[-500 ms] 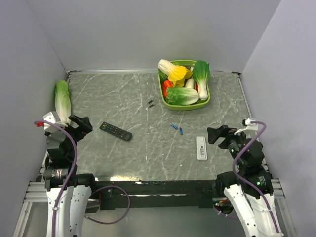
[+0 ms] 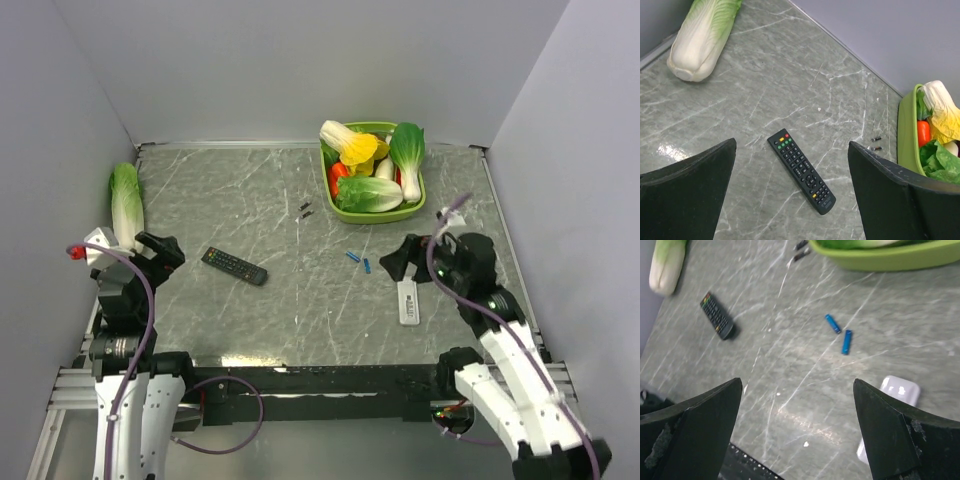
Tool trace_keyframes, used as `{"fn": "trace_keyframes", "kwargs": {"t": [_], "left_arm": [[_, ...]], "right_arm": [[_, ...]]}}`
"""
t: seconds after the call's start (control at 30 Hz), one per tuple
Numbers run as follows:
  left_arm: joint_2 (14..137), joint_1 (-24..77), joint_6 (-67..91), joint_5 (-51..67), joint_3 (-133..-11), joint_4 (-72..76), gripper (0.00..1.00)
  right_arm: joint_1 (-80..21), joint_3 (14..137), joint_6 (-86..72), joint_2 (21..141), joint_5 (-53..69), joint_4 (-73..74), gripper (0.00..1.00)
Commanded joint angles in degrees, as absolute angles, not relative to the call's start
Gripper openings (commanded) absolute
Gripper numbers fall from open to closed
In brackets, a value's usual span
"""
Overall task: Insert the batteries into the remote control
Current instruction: Pick up the remote control from the center of the board.
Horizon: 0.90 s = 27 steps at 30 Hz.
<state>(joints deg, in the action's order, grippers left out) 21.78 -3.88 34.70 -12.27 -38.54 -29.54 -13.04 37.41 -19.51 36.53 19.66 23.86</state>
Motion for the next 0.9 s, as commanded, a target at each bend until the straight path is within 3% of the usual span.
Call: {"fn": "trace_keyframes", "kwargs": {"t": [0.0, 0.47, 0.6, 0.87], "left_arm": [[23.28, -3.60, 36.47, -13.54, -38.06, -29.44, 0.97], [28.74, -4.22, 35.77, -9.67, -38.67, -30.06, 0.97], [29.09, -4.13, 35.60, -9.23, -38.50, -30.06, 0.97], [29.53, -4.39, 35.16, -8.09, -38.41, -29.71, 0.97]], "right_arm": [[-16.07, 39.90, -17.76, 45.16, 26.54, 16.36, 1.00], [-42.69, 59.92, -1.77, 85.14, 15.56, 12.91, 1.00], [-47.28, 70.89, 4.47, 97.87, 15.82, 15.46, 1.00], [-52.99, 83.84, 10.98, 111.70, 15.74, 17.23, 1.00]]}}
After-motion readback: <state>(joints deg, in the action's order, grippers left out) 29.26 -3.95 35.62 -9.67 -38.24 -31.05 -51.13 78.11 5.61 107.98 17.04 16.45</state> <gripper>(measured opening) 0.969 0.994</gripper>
